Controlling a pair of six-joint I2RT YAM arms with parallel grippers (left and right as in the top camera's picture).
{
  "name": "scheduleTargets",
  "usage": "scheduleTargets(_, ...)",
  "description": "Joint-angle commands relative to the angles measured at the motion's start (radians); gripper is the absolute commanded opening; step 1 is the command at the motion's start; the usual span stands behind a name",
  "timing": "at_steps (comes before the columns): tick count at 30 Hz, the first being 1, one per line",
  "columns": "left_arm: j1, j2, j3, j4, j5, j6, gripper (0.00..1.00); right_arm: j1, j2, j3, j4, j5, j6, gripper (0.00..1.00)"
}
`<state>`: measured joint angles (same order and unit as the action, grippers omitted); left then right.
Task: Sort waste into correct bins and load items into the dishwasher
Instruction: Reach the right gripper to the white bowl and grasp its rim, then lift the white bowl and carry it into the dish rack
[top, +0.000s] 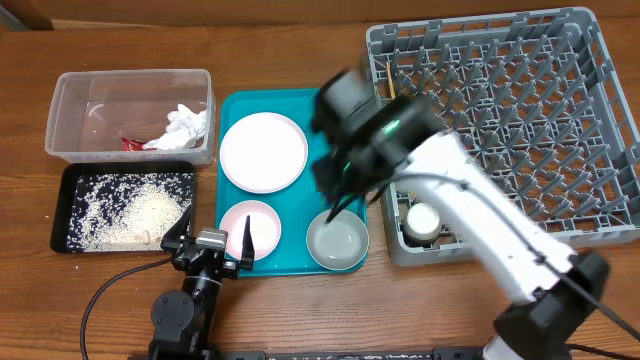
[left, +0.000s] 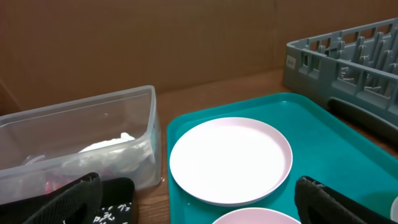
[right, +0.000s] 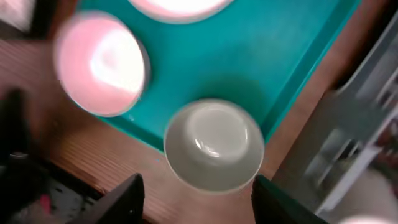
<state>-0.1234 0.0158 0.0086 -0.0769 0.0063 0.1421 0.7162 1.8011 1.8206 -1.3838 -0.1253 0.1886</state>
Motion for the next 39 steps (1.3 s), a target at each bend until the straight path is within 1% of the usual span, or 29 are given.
scheduleTargets(1, 0.007, -0.01, -0.004, 0.0, -0.006, 0.018, 1.0, 0.149, 0.013, -0.154, 0.046, 0.238, 0.234, 0.61)
scheduleTargets(3, 0.007, -0.01, -0.004, 0.0, -0.006, 0.018, 1.0, 0.177, 0.013, -0.237, 0.119, 0.238, 0.235, 0.61)
scheduleTargets(6, 0.007, -0.01, -0.003, 0.0, -0.006, 0.018, 1.0, 0.164, 0.013, -0.355, 0.216, 0.232, 0.219, 0.61)
scheduleTargets(7, 0.007, -0.01, -0.004, 0.0, -0.006, 0.018, 1.0, 0.15, 0.013, -0.388, 0.247, 0.202, 0.177, 0.62)
scheduleTargets(8, 0.007, -0.01, -0.004, 0.0, -0.006, 0.018, 1.0, 0.129, 0.013, -0.425, 0.285, 0.131, 0.106, 0.61)
scheduleTargets(10, 0.007, -0.01, -0.004, 0.0, -0.006, 0.018, 1.0, 0.101, 0.014, -0.463, 0.319, 0.073, 0.064, 0.62)
scheduleTargets(11, 0.007, -0.01, -0.004, 0.0, -0.006, 0.018, 1.0, 0.083, 0.014, -0.486, 0.333, 0.079, 0.055, 0.62)
scheduleTargets(14, 0.007, -0.01, -0.003, 0.0, -0.006, 0.018, 1.0, 0.05, 0.014, -0.512, 0.362, 0.083, 0.003, 0.62)
scheduleTargets(18, 0.007, -0.01, -0.004, 0.0, -0.006, 0.018, 1.0, 0.025, 0.014, -0.513, 0.404, 0.087, -0.114, 0.61)
scheduleTargets(20, 0.007, -0.01, -0.004, 0.0, -0.006, 0.018, 1.0, 0.016, 0.014, -0.514, 0.415, 0.098, -0.125, 0.61)
scheduleTargets(23, 0.007, -0.01, -0.003, 0.0, -0.006, 0.018, 1.0, -0.005, 0.014, -0.53, 0.437, 0.098, -0.161, 0.45)
scheduleTargets(25, 0.007, -0.01, -0.004, 0.0, -0.006, 0.018, 1.0, -0.015, 0.017, -0.554, 0.453, 0.098, -0.168, 0.39)
scheduleTargets(30, 0.007, -0.01, -0.003, 0.0, -0.006, 0.018, 1.0, -0.025, 0.019, -0.597, 0.471, 0.097, -0.172, 0.34)
scheduleTargets(32, 0.007, -0.01, -0.004, 0.0, -0.006, 0.018, 1.0, -0.025, 0.019, -0.603, 0.475, 0.089, -0.171, 0.31)
scheduleTargets(33, 0.007, -0.01, -0.004, 0.0, -0.006, 0.018, 1.0, -0.025, 0.019, -0.604, 0.476, 0.066, -0.172, 0.28)
scheduleTargets(34, 0.007, -0.01, -0.004, 0.0, -0.006, 0.018, 1.0, -0.025, 0.019, -0.604, 0.478, 0.04, -0.172, 0.23)
scheduleTargets(36, 0.007, -0.01, -0.003, 0.0, -0.006, 0.018, 1.0, -0.025, 0.019, -0.603, 0.482, 0.014, -0.17, 0.09)
scheduleTargets(38, 0.007, -0.01, -0.004, 0.0, -0.006, 0.018, 1.0, -0.025, 0.018, -0.592, 0.478, -0.01, -0.152, 0.04)
scheduleTargets(39, 0.007, -0.01, -0.004, 0.0, -0.006, 0.018, 1.0, -0.025, 0.018, -0.582, 0.473, -0.01, -0.138, 0.04)
